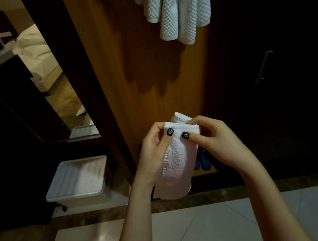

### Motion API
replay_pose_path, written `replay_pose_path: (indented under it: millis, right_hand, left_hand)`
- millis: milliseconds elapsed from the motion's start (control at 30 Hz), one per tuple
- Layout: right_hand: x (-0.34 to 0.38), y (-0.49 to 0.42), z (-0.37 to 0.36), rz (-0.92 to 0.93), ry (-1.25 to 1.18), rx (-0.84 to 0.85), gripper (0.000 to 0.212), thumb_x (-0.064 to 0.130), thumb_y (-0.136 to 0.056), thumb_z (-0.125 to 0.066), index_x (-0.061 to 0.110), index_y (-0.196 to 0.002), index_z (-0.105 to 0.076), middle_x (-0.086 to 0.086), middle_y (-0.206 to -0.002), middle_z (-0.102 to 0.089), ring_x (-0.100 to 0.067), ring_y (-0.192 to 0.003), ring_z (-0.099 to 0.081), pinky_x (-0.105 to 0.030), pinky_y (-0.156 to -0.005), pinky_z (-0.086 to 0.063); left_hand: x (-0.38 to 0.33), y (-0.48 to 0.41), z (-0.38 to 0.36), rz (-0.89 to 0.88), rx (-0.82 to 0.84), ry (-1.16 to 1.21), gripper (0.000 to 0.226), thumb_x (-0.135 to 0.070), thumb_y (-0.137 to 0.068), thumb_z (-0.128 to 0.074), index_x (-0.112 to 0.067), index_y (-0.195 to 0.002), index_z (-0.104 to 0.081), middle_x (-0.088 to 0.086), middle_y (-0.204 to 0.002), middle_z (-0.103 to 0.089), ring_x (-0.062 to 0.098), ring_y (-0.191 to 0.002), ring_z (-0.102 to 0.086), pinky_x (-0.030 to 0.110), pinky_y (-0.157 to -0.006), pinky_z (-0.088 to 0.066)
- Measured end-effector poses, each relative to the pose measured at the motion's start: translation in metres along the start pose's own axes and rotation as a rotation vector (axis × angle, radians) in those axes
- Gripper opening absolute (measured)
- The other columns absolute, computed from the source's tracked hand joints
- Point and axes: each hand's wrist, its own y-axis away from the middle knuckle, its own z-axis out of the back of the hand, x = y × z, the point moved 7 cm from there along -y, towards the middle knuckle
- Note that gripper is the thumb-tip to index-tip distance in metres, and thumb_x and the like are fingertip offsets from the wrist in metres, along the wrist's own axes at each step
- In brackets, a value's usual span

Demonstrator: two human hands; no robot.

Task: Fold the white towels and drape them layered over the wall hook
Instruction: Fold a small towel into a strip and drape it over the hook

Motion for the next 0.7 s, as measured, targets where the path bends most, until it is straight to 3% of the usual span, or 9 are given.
replay_pose_path:
  millis: [133, 267, 367, 467, 533, 600, 700]
  right_hand:
    - [0.006, 0.002, -0.005, 0.03, -0.041, 0.038, 0.005, 0.02, -0.092, -0.065, 0.023, -0.094, -0.069, 0.004, -0.092, -0.069, -0.019, -0.091, -0.066, -0.032, -0.074, -0.053]
    - [0.009, 0.001, -0.008, 0.05, -0.048, 0.04, 0.006, 0.019, -0.093, -0.064, 0.023, -0.094, -0.068, 0.004, -0.092, -0.068, -0.014, -0.089, -0.065, -0.033, -0.076, -0.052]
    - [0.007, 0.001, -0.007, 0.051, -0.02, -0.003, 0.008, 0.021, -0.093, -0.065, 0.017, -0.086, -0.064, -0.003, -0.084, -0.064, -0.013, -0.078, -0.059, -0.04, -0.07, -0.049]
    - [0.003, 0.0, -0.004, 0.039, 0.022, -0.001, 0.017, 0.026, -0.093, -0.064, 0.015, -0.081, -0.06, -0.009, -0.082, -0.061, -0.017, -0.074, -0.055, -0.043, -0.067, -0.046]
    - [0.002, 0.0, -0.004, 0.039, 0.012, 0.019, 0.019, 0.029, -0.093, -0.064, 0.018, -0.079, -0.058, -0.014, -0.083, -0.06, -0.021, -0.073, -0.053, -0.044, -0.066, -0.044]
    - [0.003, 0.0, -0.003, 0.038, -0.002, 0.022, 0.019, 0.03, -0.092, -0.064, 0.021, -0.076, -0.057, -0.01, -0.079, -0.061, -0.02, -0.074, -0.054, -0.04, -0.065, -0.044]
    - [0.002, -0.002, 0.003, 0.028, 0.012, -0.025, 0.02, 0.023, -0.091, -0.067, 0.018, -0.075, -0.059, 0.0, -0.074, -0.062, -0.012, -0.072, -0.058, -0.036, -0.065, -0.047]
  left_hand:
    - [0.0, 0.0, 0.001, 0.015, 0.012, 0.043, 0.011, -0.025, -0.093, -0.058, -0.029, -0.096, -0.069, -0.004, -0.096, -0.07, 0.014, -0.093, -0.067, 0.025, -0.075, -0.053]
    - [-0.002, 0.001, -0.001, 0.007, -0.013, 0.028, 0.01, -0.029, -0.09, -0.061, -0.025, -0.096, -0.067, -0.003, -0.094, -0.072, 0.013, -0.089, -0.068, 0.021, -0.073, -0.053]
    - [-0.005, 0.001, 0.002, -0.048, -0.069, -0.078, 0.008, -0.017, -0.093, -0.059, -0.017, -0.099, -0.065, -0.004, -0.094, -0.072, 0.01, -0.091, -0.067, 0.02, -0.075, -0.052]
    - [-0.009, -0.001, 0.009, -0.116, -0.092, -0.269, 0.009, -0.012, -0.092, -0.061, -0.017, -0.096, -0.068, -0.003, -0.114, -0.063, 0.009, -0.109, -0.06, 0.024, -0.089, -0.048]
    - [-0.009, -0.004, 0.01, -0.084, -0.057, -0.248, 0.009, -0.016, -0.089, -0.062, -0.016, -0.096, -0.068, -0.006, -0.127, -0.058, 0.006, -0.121, -0.054, 0.024, -0.097, -0.046]
    - [-0.009, -0.004, 0.008, -0.064, -0.018, -0.171, 0.014, -0.021, -0.086, -0.062, -0.015, -0.097, -0.069, -0.007, -0.117, -0.066, 0.007, -0.114, -0.06, 0.023, -0.093, -0.049]
    - [-0.006, -0.004, 0.007, -0.061, -0.032, -0.129, 0.006, -0.014, -0.087, -0.064, -0.01, -0.09, -0.068, -0.006, -0.088, -0.071, 0.01, -0.088, -0.066, 0.022, -0.076, -0.054]
